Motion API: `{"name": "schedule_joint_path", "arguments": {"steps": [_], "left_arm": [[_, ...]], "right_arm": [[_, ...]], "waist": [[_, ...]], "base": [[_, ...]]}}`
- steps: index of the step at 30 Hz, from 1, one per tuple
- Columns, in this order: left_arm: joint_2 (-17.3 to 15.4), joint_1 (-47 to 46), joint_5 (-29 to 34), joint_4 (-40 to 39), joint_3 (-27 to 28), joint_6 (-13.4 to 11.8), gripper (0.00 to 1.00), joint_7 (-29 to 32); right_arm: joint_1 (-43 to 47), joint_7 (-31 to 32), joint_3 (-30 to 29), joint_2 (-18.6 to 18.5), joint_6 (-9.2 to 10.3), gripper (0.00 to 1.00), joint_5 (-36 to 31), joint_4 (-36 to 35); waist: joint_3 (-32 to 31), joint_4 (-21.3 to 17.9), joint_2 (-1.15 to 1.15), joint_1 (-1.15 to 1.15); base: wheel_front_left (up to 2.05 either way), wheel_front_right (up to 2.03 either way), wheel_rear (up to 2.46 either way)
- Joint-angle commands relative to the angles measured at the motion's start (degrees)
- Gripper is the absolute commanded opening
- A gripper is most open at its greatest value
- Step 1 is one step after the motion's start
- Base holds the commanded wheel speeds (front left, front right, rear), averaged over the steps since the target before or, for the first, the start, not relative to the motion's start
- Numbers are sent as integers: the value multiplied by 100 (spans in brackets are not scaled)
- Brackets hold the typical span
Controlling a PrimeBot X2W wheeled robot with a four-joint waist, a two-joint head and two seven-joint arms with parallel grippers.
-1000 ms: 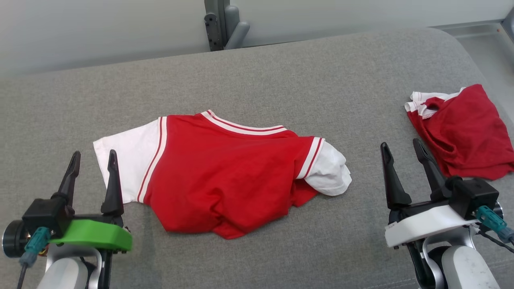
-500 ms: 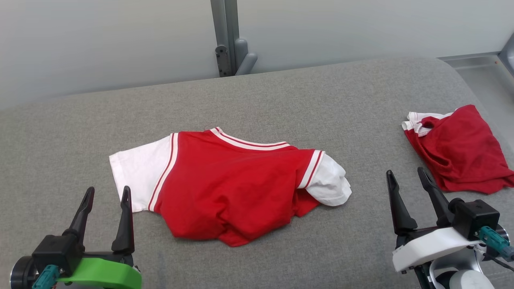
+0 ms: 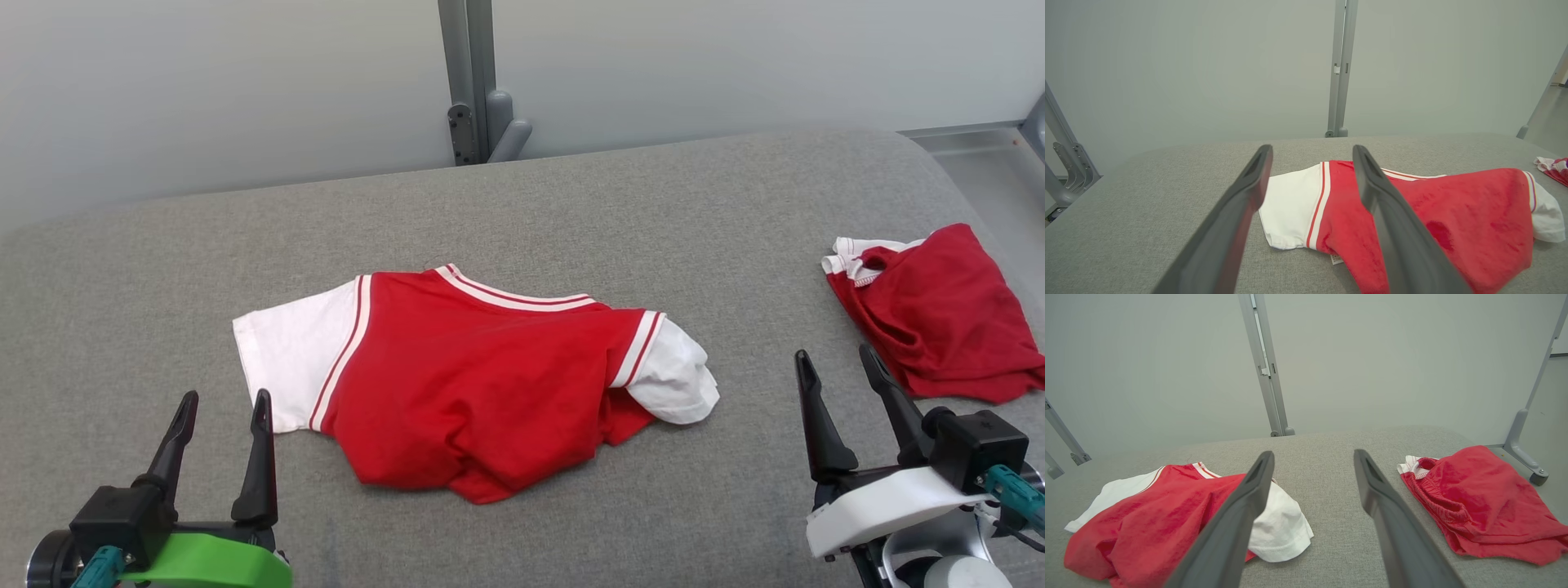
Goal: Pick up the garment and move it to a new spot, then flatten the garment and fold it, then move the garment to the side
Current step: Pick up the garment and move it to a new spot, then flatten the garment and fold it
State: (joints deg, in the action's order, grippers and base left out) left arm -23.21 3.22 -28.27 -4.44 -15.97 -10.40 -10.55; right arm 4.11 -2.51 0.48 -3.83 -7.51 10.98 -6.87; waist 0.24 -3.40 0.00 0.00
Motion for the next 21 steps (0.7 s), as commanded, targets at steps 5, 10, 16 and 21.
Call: {"name": "schedule_joint_path", "arguments": {"steps": [5, 10, 16, 21], "left_arm": [[-48, -18, -22, 32, -6, -44, 100, 20], [-47, -81, -18, 65, -17, -44, 100, -4], [-41, -173, -5, 68, -40, -35, 100, -17], [96, -484, 30, 35, -79, -11, 100, -98]], "right_arm": [[7, -2, -20, 8, 4, 100, 44, -16], [-3, -23, -48, 12, 4, 100, 57, 20], [-49, 2, -108, 14, 4, 100, 66, -11], [-363, -4, -218, -24, 4, 100, 46, -20]], "waist": [[25, -17, 0, 0], [29, -11, 0, 0], [58, 53, 0, 0], [282, 434, 0, 0]], "base": [[0, 0, 0], [0, 0, 0], [0, 0, 0], [0, 0, 0]]}}
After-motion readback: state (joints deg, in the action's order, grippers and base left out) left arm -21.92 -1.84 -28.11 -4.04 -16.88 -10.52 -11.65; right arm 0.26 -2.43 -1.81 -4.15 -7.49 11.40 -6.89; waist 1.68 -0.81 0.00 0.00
